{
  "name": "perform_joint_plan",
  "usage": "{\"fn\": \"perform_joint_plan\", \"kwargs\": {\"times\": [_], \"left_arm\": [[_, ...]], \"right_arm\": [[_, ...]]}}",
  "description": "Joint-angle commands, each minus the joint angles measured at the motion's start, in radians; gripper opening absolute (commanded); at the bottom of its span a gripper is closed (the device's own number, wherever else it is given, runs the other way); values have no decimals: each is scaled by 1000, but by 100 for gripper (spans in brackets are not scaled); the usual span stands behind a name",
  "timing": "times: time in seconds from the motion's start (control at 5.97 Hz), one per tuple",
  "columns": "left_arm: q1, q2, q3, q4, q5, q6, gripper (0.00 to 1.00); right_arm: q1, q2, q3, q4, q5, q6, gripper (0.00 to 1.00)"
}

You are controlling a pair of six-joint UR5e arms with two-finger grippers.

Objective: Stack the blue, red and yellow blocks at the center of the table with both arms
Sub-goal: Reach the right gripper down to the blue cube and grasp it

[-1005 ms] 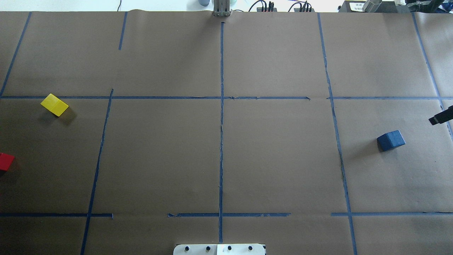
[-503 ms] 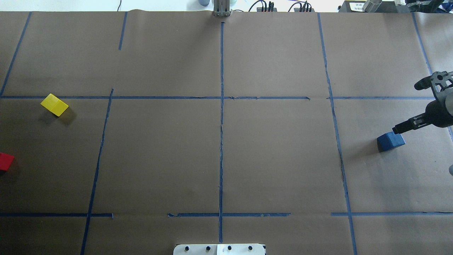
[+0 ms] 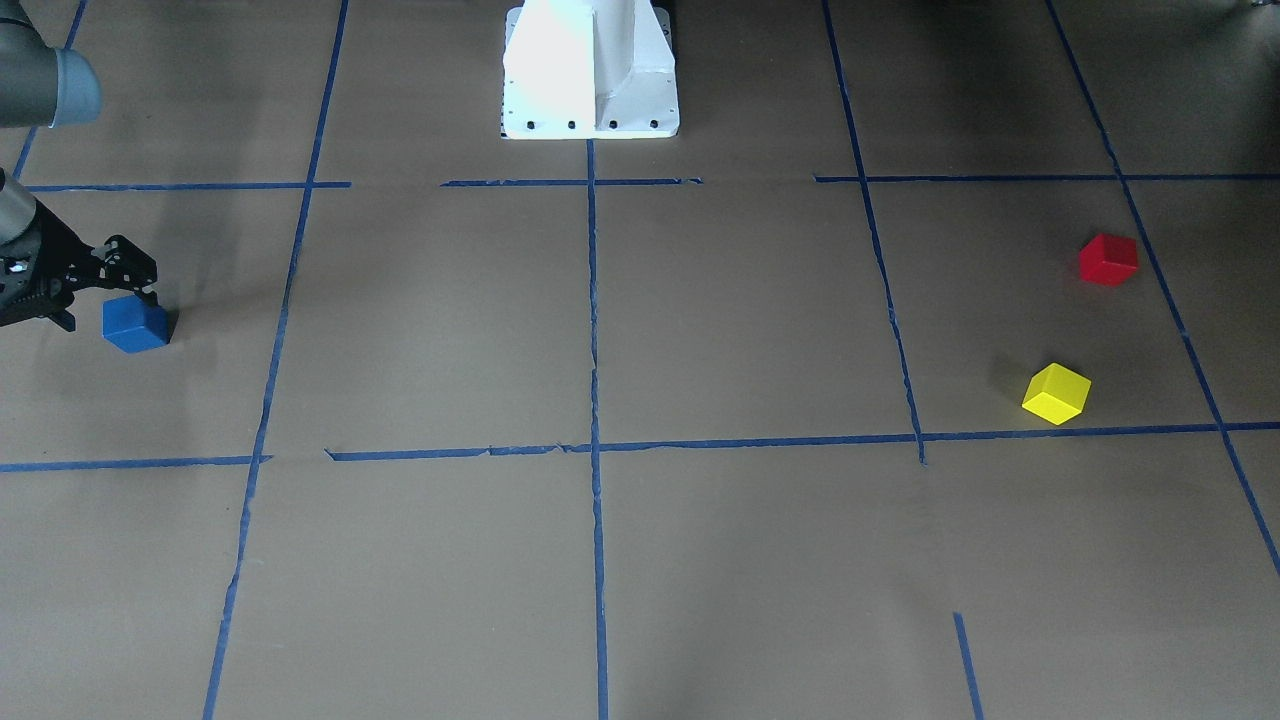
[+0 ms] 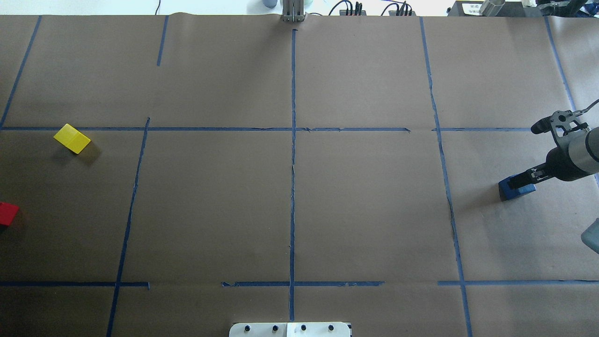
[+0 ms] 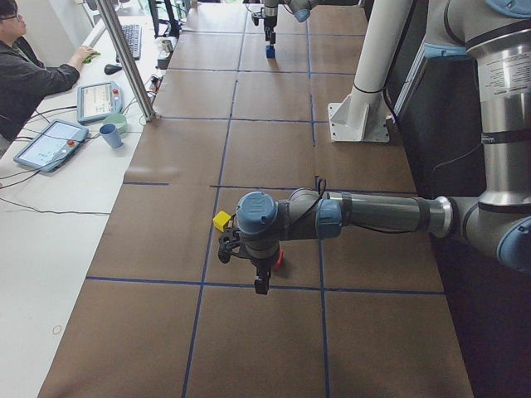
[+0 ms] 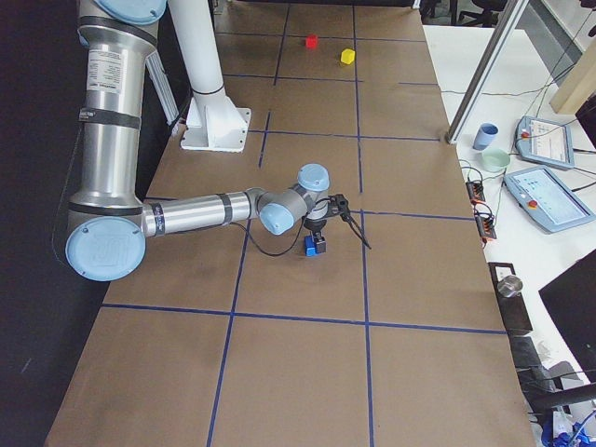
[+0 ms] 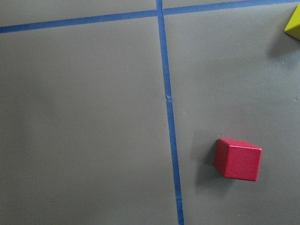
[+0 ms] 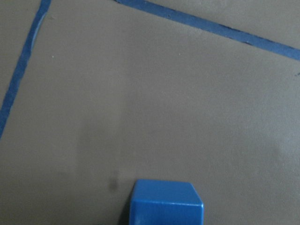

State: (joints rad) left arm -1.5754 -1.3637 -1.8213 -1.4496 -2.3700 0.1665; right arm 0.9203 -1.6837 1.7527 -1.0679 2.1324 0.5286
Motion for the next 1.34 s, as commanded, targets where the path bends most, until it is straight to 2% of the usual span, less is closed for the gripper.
{"fn": "perform_joint_plan", "kwargs": {"times": [0.0, 0.17, 0.34, 0.5, 0.67, 1.01, 1.17], "left_arm": [[0, 0, 0, 0, 0, -1, 100], [0, 0, 0, 0, 0, 1, 100], [0, 0, 0, 0, 0, -1, 100], [0, 0, 0, 0, 0, 1, 100], [0, 0, 0, 0, 0, -1, 100], [0, 0, -1, 0, 0, 1, 100], [0, 0, -3, 0, 0, 1, 100]], "right_arm": [[-26, 6, -41, 0, -6, 1, 100], [-29, 6, -48, 0, -6, -1, 99], [-29, 7, -55, 0, -3, 1, 49], [-29, 7, -50, 0, -2, 2, 14], [-29, 10, -33, 0, 1, 20, 6], [-32, 108, 14, -15, 4, 207, 5], [-108, 204, 5, -17, -6, 338, 6]]}}
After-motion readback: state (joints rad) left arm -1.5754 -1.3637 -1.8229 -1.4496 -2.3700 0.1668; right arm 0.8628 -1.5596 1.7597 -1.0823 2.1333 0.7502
